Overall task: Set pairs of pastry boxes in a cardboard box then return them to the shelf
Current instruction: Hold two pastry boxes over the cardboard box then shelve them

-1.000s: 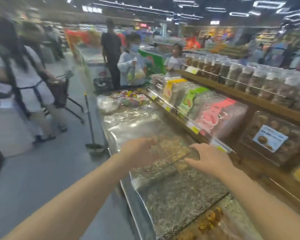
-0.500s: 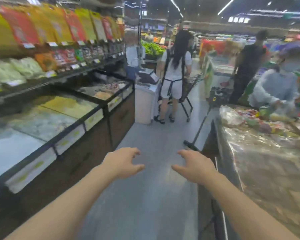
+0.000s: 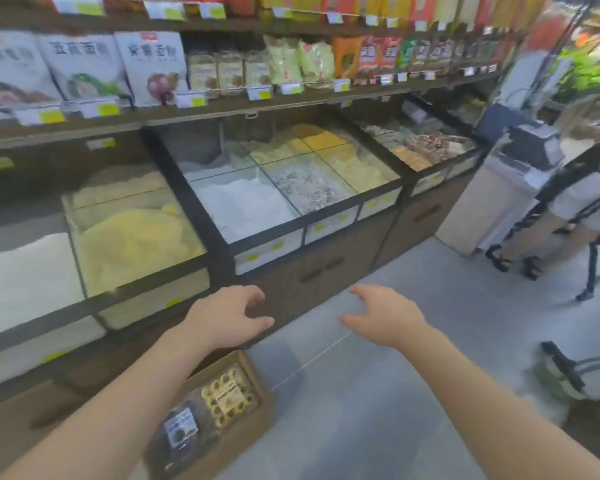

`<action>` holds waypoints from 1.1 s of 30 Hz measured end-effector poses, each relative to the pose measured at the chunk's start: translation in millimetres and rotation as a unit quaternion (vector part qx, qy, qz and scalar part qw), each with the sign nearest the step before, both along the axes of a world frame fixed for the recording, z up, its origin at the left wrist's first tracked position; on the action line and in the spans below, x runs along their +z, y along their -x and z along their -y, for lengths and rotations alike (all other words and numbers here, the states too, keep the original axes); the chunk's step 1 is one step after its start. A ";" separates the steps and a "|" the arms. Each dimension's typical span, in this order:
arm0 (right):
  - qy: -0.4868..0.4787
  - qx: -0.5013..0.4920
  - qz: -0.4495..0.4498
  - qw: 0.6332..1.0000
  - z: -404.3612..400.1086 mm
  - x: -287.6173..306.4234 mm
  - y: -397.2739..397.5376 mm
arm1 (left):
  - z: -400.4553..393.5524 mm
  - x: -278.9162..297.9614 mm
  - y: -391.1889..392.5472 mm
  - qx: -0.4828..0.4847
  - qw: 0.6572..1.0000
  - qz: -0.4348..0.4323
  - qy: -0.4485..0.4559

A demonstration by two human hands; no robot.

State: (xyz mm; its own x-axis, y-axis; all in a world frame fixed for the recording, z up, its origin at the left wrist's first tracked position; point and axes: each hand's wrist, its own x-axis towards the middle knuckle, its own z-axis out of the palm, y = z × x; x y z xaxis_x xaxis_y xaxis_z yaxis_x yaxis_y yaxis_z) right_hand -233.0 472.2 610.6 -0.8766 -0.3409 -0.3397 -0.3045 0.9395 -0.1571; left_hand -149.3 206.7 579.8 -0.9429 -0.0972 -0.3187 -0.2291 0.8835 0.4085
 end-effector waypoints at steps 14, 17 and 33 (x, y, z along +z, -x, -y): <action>0.010 0.266 0.147 0.953 200.6 -126.7 78.8 | 90.2 -115.7 -51.8 0.322 0.942 0.089 -0.026; 0.014 0.264 0.189 0.946 224.6 -178.3 85.1 | 91.7 -165.6 -50.5 0.387 0.917 0.069 -0.063; -0.047 0.100 0.352 0.930 268.6 -699.5 65.8 | 116.9 -697.5 -101.2 0.504 0.831 0.149 -0.184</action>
State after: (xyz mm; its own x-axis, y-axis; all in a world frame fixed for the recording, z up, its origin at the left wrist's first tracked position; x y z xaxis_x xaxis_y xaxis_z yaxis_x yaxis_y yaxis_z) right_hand -298.7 203.6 -88.8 -0.3484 -0.4131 -0.8414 -0.3265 0.8949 -0.3042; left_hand -48.1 89.7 -117.7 -0.3162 -0.6338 -0.7060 -0.9162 0.0107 0.4007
